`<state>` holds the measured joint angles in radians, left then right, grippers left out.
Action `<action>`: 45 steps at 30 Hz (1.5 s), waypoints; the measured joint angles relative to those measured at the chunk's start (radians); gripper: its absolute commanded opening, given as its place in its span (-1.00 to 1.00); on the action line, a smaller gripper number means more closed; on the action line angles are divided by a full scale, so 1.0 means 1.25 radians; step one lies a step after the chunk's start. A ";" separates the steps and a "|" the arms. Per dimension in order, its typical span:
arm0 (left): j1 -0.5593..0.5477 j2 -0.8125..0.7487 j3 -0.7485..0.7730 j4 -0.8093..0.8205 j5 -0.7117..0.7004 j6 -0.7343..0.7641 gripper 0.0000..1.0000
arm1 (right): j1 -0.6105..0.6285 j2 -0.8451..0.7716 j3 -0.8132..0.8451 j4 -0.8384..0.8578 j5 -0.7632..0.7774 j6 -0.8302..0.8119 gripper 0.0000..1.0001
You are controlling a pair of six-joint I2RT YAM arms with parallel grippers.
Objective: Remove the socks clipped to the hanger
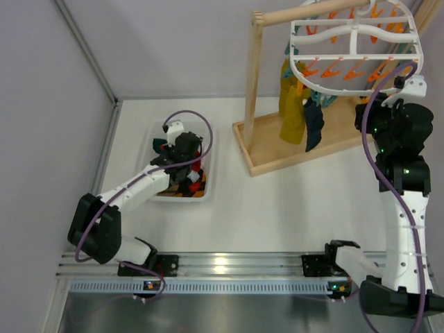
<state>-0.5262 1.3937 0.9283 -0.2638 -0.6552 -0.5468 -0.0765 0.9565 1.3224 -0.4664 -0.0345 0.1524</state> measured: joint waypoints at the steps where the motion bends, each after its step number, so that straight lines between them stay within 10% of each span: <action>1: 0.006 0.009 0.000 0.000 0.005 -0.003 -1.00 | -0.011 0.005 0.001 -0.003 -0.007 0.007 -0.91; 16: 0.051 0.099 -0.008 -0.001 0.048 -0.028 -0.21 | -0.116 0.099 0.055 -0.029 -0.034 0.063 -0.47; 21: 0.051 0.089 -0.017 0.000 0.074 -0.025 0.35 | -0.119 0.106 0.057 -0.032 -0.081 0.061 0.20; 31: 0.051 -0.020 -0.072 -0.002 0.119 -0.022 0.76 | -0.119 0.109 0.065 -0.073 -0.071 0.057 0.99; 45: 0.051 -0.097 -0.108 -0.003 0.116 -0.020 0.98 | -0.120 -0.098 0.030 -0.131 -0.129 0.071 0.99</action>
<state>-0.4625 1.2720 0.7929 -0.2672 -0.5106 -0.5724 -0.2264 0.8337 1.3602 -0.6296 -0.1963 0.2413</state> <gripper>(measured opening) 0.990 0.993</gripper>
